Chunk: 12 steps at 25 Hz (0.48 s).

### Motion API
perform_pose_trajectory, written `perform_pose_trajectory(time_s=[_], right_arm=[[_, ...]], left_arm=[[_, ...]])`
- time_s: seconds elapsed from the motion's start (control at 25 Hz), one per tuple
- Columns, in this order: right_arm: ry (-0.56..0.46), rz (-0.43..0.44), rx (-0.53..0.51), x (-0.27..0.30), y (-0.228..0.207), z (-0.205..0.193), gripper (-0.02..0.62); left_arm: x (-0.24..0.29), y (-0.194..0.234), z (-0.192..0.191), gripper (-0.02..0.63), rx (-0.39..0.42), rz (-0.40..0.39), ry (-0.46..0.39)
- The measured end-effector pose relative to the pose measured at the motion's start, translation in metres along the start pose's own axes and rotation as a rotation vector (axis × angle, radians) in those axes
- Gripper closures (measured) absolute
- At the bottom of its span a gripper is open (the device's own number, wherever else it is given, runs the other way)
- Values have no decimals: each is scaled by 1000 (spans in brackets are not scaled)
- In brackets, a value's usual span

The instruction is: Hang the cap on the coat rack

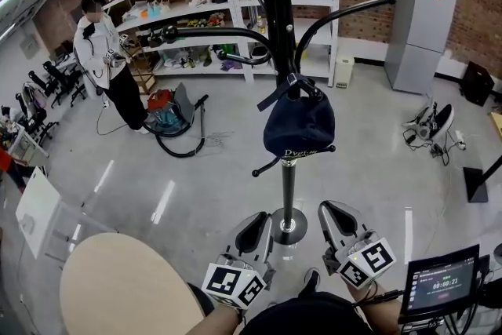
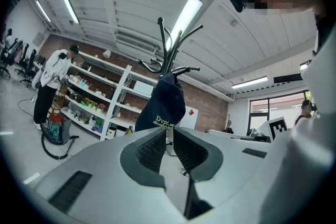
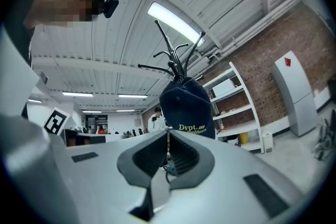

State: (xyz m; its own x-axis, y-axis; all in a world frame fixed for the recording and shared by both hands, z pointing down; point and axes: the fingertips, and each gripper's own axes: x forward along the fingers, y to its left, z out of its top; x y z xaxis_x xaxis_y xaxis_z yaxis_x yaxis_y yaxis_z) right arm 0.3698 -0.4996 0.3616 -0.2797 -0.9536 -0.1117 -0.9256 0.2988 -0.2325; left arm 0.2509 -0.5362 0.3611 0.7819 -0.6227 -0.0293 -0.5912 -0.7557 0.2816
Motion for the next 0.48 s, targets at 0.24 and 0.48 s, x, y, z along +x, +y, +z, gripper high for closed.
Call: perform_pose_trajectory(time_s=[0.24, 0.48], right_arm=[[-16, -43, -70, -20, 19, 2, 581], [-30, -75, -106, -35, 31, 8, 581]], left_arm=[[-15, -11, -3, 561, 22, -49, -1], [-26, -26, 3, 561, 108, -81, -19]])
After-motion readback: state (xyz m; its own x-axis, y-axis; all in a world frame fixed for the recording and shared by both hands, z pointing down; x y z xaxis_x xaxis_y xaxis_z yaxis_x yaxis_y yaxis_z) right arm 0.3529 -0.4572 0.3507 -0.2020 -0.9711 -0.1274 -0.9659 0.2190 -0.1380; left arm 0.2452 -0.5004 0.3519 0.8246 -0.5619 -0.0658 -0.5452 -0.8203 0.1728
